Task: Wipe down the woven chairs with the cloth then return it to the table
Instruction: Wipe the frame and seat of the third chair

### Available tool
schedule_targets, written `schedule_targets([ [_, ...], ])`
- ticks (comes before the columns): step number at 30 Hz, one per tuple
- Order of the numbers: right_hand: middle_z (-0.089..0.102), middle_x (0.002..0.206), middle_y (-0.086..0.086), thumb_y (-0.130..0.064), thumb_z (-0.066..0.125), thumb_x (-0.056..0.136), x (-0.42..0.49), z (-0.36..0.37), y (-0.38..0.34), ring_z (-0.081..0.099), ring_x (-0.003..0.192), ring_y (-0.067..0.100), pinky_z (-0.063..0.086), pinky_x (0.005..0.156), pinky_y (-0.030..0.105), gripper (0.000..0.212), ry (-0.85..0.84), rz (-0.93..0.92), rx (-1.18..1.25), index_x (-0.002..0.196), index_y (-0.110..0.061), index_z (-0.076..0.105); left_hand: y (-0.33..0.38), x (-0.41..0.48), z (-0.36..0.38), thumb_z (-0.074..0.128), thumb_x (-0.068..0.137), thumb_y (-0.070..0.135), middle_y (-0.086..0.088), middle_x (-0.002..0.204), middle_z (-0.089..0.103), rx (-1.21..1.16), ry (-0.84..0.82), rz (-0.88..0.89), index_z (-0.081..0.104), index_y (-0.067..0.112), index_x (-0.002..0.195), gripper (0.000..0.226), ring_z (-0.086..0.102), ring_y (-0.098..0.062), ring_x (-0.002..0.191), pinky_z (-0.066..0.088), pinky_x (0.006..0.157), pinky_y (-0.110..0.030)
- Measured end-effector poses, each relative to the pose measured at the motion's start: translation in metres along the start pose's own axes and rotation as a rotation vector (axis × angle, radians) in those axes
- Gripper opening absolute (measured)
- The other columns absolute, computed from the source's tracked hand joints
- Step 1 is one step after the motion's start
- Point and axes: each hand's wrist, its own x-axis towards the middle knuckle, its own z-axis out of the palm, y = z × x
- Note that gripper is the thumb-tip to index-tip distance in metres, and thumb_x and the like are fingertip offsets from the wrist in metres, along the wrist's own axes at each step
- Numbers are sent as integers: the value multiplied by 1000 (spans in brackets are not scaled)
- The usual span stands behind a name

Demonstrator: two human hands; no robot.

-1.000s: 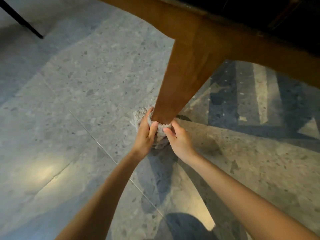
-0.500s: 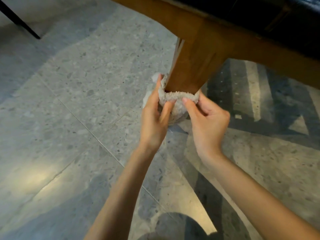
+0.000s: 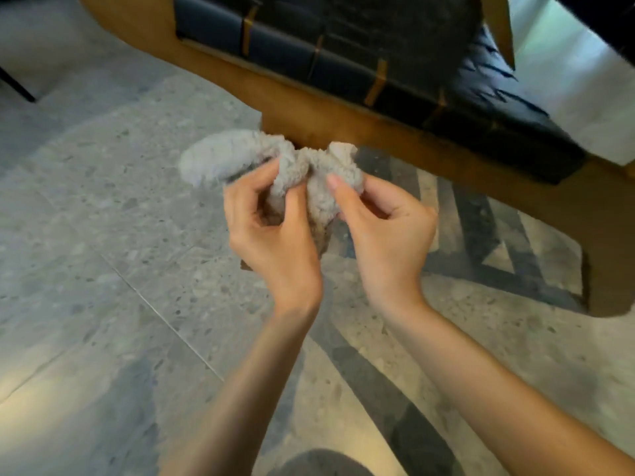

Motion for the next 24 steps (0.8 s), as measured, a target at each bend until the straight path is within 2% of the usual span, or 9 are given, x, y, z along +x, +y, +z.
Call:
schedule_targets([
  [1, 73, 78, -9, -18, 73, 84, -3, -10, 1, 67, 73, 2, 53, 64, 17, 5, 2, 12, 4, 88, -19, 75, -1, -13, 3, 67, 83, 2, -3, 100, 59, 21, -8, -23, 63, 16, 93, 19, 60, -11, 99, 52, 88, -34],
  [4, 74, 90, -8, -14, 75, 81, -7, -50, 8, 69, 85, 5, 53, 72, 16, 17, 82, 86, 40, 98, -16, 73, -1, -57, 18, 68, 84, 4, -6, 97, 52, 66, -89, -92, 55, 27, 89, 26, 53, -2, 85, 43, 79, -14],
  [8, 72, 96, -4, -13, 75, 81, -10, -118, 15, 68, 91, 9, 54, 77, 21, 21, 242, 86, 16, 100, -19, 68, 3, -115, 55, 68, 84, 6, -7, 100, 53, 68, -265, -156, 54, 24, 92, 24, 53, -19, 92, 44, 81, -23],
  [10, 70, 98, -8, -16, 76, 80, -12, -149, 17, 67, 92, 8, 53, 74, 18, 25, 338, 92, -5, 100, -28, 65, 8, -140, 79, 67, 85, 7, -10, 104, 55, 28, -329, -221, 56, 20, 96, 19, 55, -19, 91, 45, 78, -18],
  [12, 68, 97, -12, -17, 76, 81, -12, -173, 19, 66, 91, 7, 52, 72, 16, 27, 431, 85, -32, 98, -34, 63, 16, -162, 103, 66, 87, 11, -10, 110, 53, -36, -370, -323, 55, 23, 97, 19, 58, -13, 90, 48, 73, -14],
  [15, 67, 98, -8, -10, 73, 83, -5, -198, 21, 65, 92, 9, 52, 74, 17, 26, 546, 31, -44, 102, -25, 62, 23, -186, 135, 66, 87, 20, -10, 118, 48, -56, -387, -412, 48, 36, 93, 25, 59, -11, 95, 54, 76, -22],
  [17, 66, 102, 1, -7, 71, 83, 8, -210, 22, 65, 95, 13, 54, 80, 26, 26, 588, -15, -52, 103, -21, 61, 25, -193, 151, 67, 86, 22, -8, 119, 48, -58, -376, -435, 43, 36, 94, 29, 59, -6, 94, 53, 76, -18],
  [20, 65, 106, 5, -8, 70, 84, 30, -222, 23, 64, 98, 12, 54, 84, 29, 28, 586, -63, -71, 104, -25, 60, 23, -198, 170, 69, 85, 16, -3, 108, 50, -91, -325, -438, 34, 30, 92, 38, 56, 7, 82, 47, 68, -8],
  [24, 63, 101, -5, -15, 73, 82, 43, -236, 34, 63, 95, 12, 53, 79, 26, 31, 540, -139, -155, 100, -36, 57, 18, -208, 180, 70, 83, 11, 4, 101, 49, -147, -266, -441, 32, 22, 95, 42, 57, 15, 76, 46, 67, -6],
])
